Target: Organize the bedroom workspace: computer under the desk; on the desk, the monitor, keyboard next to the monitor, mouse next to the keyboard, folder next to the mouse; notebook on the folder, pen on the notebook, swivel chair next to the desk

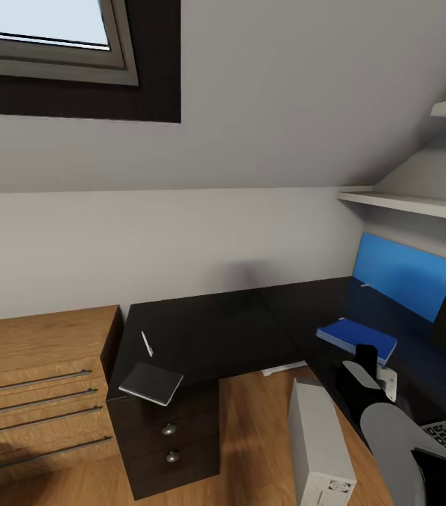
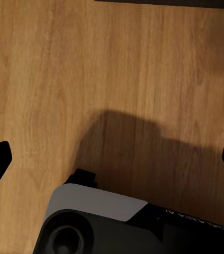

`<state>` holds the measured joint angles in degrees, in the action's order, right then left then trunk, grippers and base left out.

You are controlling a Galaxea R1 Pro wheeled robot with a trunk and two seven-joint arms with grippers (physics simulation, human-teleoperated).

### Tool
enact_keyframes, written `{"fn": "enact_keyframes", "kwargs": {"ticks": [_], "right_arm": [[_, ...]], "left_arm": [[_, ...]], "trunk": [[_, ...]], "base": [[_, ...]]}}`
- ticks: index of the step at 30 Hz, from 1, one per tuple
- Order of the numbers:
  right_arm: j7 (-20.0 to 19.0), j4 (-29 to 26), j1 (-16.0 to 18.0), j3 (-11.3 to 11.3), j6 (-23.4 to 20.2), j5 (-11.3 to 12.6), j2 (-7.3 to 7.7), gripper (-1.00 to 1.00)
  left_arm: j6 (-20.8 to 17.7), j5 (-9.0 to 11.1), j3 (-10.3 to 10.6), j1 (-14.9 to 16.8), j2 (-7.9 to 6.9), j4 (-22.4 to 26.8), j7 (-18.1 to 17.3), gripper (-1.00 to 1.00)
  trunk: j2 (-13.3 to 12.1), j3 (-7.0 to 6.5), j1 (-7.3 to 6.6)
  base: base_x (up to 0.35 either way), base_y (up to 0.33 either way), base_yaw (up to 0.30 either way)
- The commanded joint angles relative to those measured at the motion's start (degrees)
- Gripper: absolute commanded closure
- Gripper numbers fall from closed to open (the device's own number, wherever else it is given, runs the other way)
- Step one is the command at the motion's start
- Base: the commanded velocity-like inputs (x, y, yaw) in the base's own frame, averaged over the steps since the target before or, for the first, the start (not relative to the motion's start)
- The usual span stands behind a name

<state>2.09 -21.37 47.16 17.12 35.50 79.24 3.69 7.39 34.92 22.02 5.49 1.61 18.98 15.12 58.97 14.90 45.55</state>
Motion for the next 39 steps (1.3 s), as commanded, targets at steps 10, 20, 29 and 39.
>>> {"fn": "enact_keyframes", "kwargs": {"ticks": [10,20,29,39], "right_arm": [[0.2,-0.1,0.0,0.0,0.1,0.0,-0.05,1.0],[-1.4,0.7,0.0,-0.5,-1.9,-0.6,-1.69,1.0],[-0.9,0.2,0.0,-1.0,0.4,-0.5,-3.77,1.0],[-1.0,0.2,0.0,-1.0,1.3,-0.3,-3.88,1.0]], "left_arm": [[0.3,0.5,0.5,0.0,-0.09,0.0,0.4,-1.0],[2.2,1.0,0.1,0.0,0.85,0.4,0.5,-1.0],[4.1,1.1,0.0,0.0,0.81,0.5,0.6,-1.0],[4.4,1.1,0.0,0.0,0.83,0.4,0.6,-1.0]], "trunk": [[0.0,0.08,0.0],[0.0,0.08,0.0],[3.7,1.69,1.98],[7.7,3.49,4.18]], "base": [[0.0,0.0,-0.062],[0.0,0.0,-0.006],[0.0,0.0,0.0],[0.0,0.0,0.0]]}}
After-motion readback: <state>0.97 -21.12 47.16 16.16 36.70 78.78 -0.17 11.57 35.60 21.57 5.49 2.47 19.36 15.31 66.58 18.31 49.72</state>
